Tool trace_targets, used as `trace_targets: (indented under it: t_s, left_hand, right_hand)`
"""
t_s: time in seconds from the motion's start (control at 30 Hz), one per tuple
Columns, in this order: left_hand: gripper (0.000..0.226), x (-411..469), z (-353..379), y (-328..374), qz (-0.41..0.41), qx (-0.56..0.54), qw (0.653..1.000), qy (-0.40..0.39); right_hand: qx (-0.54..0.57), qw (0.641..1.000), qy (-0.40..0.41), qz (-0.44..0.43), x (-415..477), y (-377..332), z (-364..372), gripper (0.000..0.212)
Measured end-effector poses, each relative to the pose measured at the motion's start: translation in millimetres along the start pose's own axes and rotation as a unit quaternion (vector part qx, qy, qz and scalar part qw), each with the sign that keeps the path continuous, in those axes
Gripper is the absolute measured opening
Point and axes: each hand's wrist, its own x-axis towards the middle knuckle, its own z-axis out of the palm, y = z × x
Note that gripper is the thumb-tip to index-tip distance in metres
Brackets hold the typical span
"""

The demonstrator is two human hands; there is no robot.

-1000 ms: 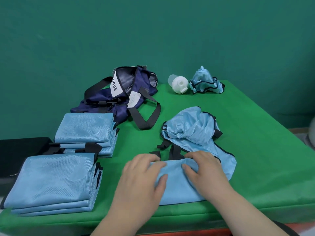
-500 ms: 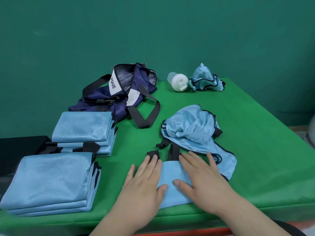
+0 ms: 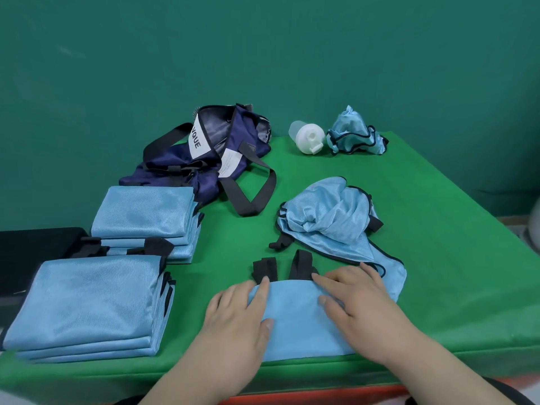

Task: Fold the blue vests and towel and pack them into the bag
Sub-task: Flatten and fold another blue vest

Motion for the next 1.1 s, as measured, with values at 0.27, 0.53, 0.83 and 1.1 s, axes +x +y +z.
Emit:
trace_targets:
  t_s: [0.27,0.53,0.83,1.1]
  left_hand:
    - [0.051,7,-24,-3,-0.054,-0.123,0.99,-0.051]
    - [0.042,13,-38,5,-0.088,-0.164,0.981,-0.049]
    - [0.029,3,-46,6,-0.101,-0.291,0.949,-0.067]
    - [0.04,-23,-100,-6,-0.12,-0.43,0.895,-0.012]
  right_hand:
    - [0.049,0.998,0.029,0.012,-4,-2,0,0.061]
    - [0.118,0.992,0.017,0.037,0,-4,-7,0.031]
    - [0.206,0.975,-0.001,0.085,-11,-12,-17,0.028]
    - [0.421,0.895,0.0,0.148,-19,-46,-47,0.036]
